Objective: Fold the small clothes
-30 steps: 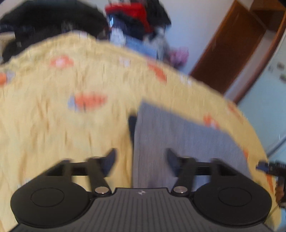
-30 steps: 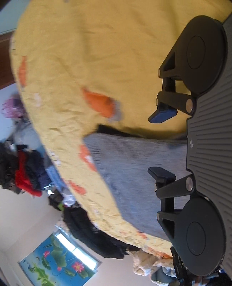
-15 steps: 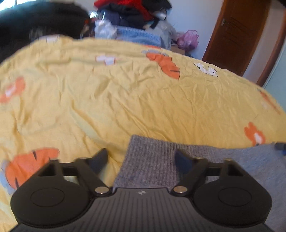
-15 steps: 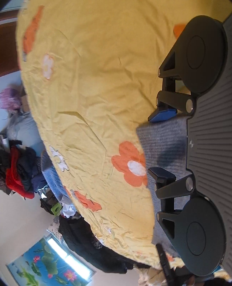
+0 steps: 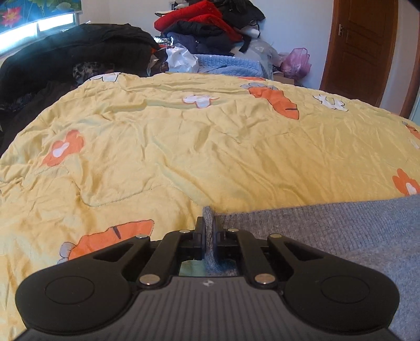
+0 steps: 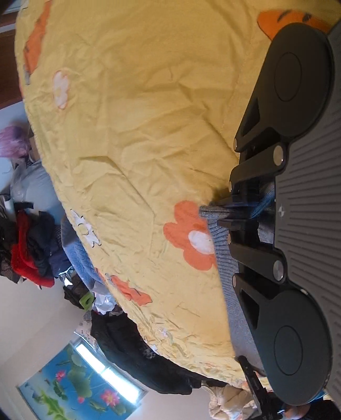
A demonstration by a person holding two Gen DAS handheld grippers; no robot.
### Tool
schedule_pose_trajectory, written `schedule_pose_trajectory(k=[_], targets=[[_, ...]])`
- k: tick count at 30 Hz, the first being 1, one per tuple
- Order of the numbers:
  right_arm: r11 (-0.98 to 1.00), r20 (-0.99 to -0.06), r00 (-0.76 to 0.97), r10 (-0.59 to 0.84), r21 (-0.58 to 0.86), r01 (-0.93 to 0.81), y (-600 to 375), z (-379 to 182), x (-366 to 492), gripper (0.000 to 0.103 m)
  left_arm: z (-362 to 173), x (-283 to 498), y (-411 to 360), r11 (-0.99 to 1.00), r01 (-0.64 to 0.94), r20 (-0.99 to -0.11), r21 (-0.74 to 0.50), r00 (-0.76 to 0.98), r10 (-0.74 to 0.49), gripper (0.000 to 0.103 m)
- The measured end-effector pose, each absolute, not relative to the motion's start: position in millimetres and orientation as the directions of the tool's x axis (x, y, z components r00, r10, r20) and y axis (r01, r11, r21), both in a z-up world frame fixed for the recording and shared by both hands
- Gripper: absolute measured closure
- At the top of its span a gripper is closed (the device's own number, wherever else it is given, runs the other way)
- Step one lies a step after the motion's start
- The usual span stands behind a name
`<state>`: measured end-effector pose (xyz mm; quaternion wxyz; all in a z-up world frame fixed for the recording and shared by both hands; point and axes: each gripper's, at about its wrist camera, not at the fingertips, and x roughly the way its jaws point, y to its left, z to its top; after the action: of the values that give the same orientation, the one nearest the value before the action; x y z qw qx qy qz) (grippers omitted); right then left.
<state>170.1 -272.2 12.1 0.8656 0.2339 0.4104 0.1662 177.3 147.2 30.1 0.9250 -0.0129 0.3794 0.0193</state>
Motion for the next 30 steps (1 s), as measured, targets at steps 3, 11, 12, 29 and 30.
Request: schedule_pose_trajectory(k=[3,11,12,29,30], targets=[[0.843,-0.625,0.627,0.464,0.528,-0.097,-270,17,170,0.080,33,177,146,0.999,-0.040,-0.709,0.000,0.704,0.028,0.095],[0.830,-0.558,0.671,0.488,0.534,-0.160,-288,54,109,0.047,55,100,175,0.968,-0.092,-0.691,-0.234,0.716,-0.099,0.044],[0.828,-0.562,0.663,0.494,0.537,-0.162,-291,53,100,0.047,53,89,177,0.960,-0.107,-0.692,-0.260,0.714,-0.108,0.044],[0.892,-0.647,0.639,0.416,0.425,-0.151,-285,29,62,0.089,31,49,172,0.973,-0.088,-0.757,-0.215,0.644,-0.109,0.099],[0.891,-0.642,0.642,0.419,0.427,-0.155,-285,26,61,0.088,32,47,171,0.974,-0.087,-0.758,-0.208,0.644,-0.105,0.099]])
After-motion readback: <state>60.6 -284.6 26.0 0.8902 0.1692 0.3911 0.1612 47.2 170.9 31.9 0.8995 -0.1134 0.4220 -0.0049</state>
